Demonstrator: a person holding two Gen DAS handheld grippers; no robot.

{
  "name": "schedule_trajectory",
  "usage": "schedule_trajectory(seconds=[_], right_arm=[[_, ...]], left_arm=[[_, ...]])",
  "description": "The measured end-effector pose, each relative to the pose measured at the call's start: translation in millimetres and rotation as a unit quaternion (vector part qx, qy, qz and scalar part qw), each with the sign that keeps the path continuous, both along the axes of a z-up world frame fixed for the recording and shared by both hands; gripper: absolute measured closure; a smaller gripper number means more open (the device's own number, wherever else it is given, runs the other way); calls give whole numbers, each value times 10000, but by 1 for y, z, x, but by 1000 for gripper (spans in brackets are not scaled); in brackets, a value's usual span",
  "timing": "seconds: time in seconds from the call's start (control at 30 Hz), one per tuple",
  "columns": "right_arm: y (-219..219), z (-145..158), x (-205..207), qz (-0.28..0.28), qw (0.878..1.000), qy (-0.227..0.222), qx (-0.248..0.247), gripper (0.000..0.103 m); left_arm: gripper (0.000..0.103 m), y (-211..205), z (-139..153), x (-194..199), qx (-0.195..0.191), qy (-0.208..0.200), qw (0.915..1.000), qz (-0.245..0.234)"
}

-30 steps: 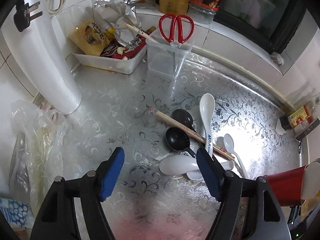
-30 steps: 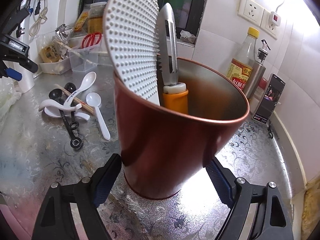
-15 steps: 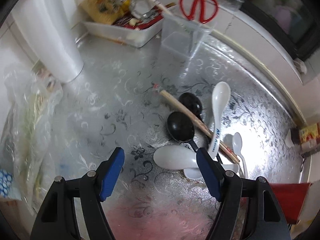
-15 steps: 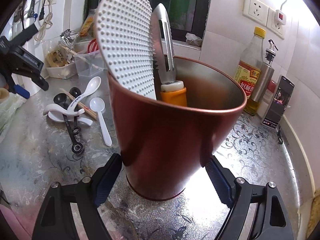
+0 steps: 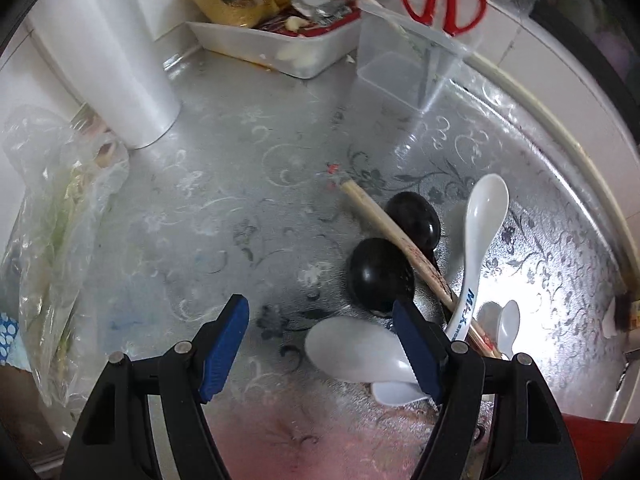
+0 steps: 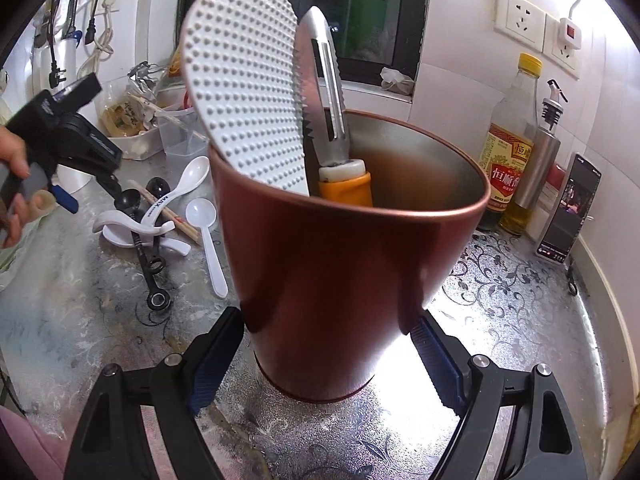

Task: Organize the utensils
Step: 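Move the left tool back toward the white spoons on the counter, then lower the left tool onto the white 'MAX' spoon and close it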

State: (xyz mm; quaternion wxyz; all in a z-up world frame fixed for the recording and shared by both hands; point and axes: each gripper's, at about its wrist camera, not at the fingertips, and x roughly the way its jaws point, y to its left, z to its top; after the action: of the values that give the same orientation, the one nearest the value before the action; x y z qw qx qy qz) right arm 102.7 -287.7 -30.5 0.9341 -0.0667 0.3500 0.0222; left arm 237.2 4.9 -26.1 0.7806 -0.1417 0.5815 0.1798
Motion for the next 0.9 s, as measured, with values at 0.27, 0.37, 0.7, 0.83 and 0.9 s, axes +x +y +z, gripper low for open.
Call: schedule_trajectory(seconds=[0.27, 0.37, 0.7, 0.83, 0.9], right_arm=[[-1, -1, 0, 10, 10000, -6, 42, 16], [-1, -1, 0, 9, 10000, -4, 41, 16], [0, -1, 0, 6, 10000, -2, 23, 16], [0, 0, -1, 26, 10000, 28, 30, 16], [0, 0, 0, 26, 10000, 32, 29, 16]], left_arm=[[23, -24, -13, 12, 336, 109, 9985, -416], [23, -28, -15, 13, 347, 157, 9979, -530], [23, -29, -16, -1, 331, 281, 9972, -601], [23, -22, -11, -6, 292, 245, 9978, -550], [23, -16, -7, -9, 243, 168, 9982, -526]])
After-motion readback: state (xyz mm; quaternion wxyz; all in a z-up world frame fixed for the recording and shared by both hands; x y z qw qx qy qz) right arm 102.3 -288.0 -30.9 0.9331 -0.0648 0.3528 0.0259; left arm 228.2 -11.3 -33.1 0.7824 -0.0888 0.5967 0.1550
